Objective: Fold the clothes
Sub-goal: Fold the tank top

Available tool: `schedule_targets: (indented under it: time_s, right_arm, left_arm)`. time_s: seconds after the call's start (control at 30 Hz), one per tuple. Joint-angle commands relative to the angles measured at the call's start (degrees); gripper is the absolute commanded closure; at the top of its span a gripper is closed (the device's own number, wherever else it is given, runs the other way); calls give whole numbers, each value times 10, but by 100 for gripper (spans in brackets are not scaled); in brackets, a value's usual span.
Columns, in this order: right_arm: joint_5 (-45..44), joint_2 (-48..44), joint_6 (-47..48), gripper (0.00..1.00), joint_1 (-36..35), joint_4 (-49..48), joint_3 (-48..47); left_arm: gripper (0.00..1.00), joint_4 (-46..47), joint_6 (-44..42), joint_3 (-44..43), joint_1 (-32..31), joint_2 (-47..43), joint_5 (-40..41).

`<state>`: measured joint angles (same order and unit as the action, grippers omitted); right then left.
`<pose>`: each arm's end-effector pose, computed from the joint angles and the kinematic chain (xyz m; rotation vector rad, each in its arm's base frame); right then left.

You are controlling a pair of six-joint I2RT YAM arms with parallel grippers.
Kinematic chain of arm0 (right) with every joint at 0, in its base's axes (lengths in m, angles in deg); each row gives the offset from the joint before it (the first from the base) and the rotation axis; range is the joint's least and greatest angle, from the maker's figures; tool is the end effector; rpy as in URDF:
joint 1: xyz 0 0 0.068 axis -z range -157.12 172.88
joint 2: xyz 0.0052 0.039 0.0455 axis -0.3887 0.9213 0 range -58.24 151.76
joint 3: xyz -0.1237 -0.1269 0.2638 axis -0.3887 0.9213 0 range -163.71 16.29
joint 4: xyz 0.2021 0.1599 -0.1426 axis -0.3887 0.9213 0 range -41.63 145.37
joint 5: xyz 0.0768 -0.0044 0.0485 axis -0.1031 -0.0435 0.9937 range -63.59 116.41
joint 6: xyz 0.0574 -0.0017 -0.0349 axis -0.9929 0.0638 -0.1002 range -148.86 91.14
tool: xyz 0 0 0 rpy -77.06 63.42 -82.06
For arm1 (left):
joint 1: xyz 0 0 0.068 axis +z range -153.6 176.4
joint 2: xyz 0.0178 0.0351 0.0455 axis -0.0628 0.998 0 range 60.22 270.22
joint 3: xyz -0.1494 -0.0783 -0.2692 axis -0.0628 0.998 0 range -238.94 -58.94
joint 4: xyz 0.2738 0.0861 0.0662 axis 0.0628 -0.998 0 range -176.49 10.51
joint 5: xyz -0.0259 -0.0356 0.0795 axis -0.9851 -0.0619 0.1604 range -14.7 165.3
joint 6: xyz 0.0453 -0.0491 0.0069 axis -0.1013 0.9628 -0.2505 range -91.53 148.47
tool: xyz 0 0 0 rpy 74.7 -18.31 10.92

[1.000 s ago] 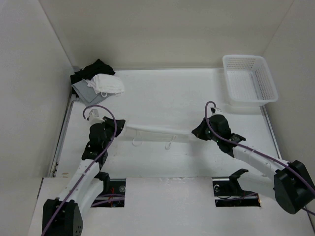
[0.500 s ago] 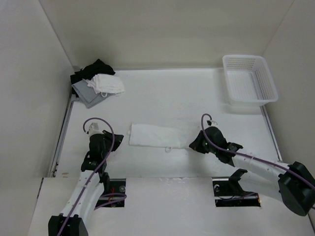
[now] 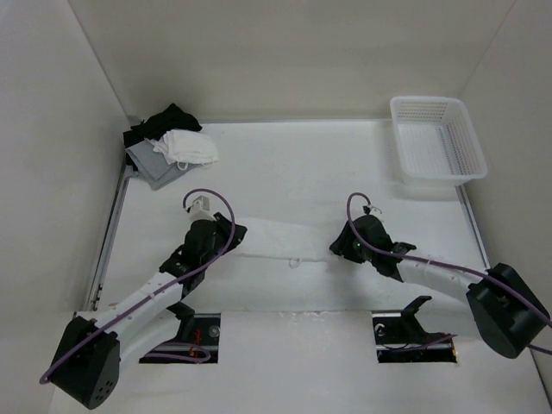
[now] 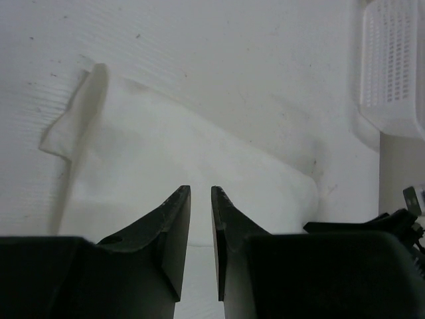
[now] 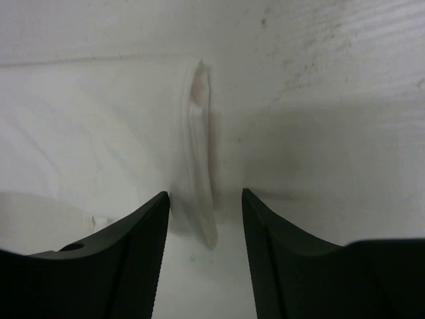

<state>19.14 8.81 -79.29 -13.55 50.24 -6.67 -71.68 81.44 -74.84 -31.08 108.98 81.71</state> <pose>0.1894 0.1312 0.1559 0.3598 2.4152 0.5662 0.1789 -0.0864 0.1912 -0.5344 2.0243 -0.7705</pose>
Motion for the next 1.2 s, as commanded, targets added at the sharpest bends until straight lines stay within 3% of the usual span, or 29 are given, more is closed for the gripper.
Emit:
schedule_targets:
  time_s: [0.0,0.27,0.4,0.5,0.6,0.7,0.83,1.17]
  right_arm:
    - [26,34,11,52,31,-83,-12]
    - [108,99,-36,70,49,-184,22]
    - [123,95,-58,91,70,-216,44]
    - [104,49,-59,97,72,-207,52]
    - [73,-36,-48,98,70,-120,38]
    - [41,-96,-3,98,54,-10,-12]
    - [10,-78,39,97,3,85,-110]
    - [-41,194,66,97,-153,170,-427]
  left_arm:
    - [81,76,-10,-18,-22,25,36]
    - [81,88,-10,-11,-7,23,29]
    - [81,84,-10,-10,5,11,19]
    - [81,80,-10,-11,12,-5,12]
    - [81,75,-10,-13,15,-23,11]
    - [80,72,-9,-17,13,-27,10]
    - [79,71,-10,-27,22,-28,-2]
    - [77,47,-9,-26,60,-84,-27]
